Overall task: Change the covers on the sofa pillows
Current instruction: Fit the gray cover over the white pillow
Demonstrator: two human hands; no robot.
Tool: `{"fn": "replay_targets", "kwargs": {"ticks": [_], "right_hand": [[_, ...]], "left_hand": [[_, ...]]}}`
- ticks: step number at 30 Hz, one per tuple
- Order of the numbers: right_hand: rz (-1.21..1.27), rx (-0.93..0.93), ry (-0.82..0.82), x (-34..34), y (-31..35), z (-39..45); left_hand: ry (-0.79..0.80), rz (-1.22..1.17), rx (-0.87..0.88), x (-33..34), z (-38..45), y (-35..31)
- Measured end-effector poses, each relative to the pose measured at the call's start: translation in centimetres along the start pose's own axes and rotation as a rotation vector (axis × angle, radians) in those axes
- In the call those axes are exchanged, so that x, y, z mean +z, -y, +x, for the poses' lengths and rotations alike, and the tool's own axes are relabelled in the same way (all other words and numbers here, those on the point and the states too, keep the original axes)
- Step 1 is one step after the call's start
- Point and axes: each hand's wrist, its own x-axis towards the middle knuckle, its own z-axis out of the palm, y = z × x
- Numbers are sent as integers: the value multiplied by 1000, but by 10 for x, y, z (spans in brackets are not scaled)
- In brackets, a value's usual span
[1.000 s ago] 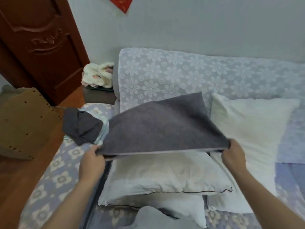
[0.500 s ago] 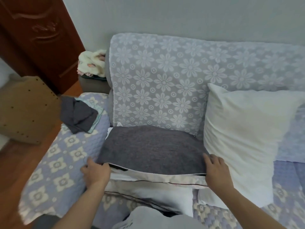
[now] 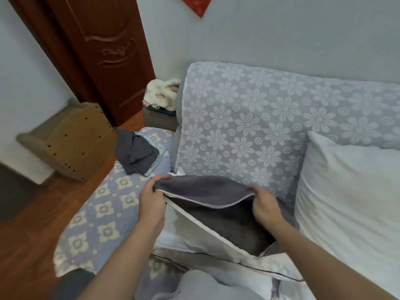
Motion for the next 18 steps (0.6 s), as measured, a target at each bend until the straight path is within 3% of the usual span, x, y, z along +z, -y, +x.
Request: {"fn": "replay_targets", "kwargs": {"ticks": [3,7,10,12,14,15,16,18], "right_hand": [[175,184,-296,-60,43,37],[193,34,-438,-143,102,61],[182,7,-507,-202,134,56],[-13,52,-379,-227,130,45],[-270,123,-107,-241,119,18],[-349,122,11,-233,116,2],[-349,70,66,-215,117,-9],[-183,-46,97,-165,130,-28]], "left_hand": [[32,-25,25,7,7,-28],[124,-113,99,27,5,-82],[303,12,239,39,5,-129],[385,278,327,40,4,-149],[268,479,490,47,-8,-173],[187,467,557,50,-18,-183],[153,416,587,57,-27,-194],[230,383,635,79,-52,-213]]}}
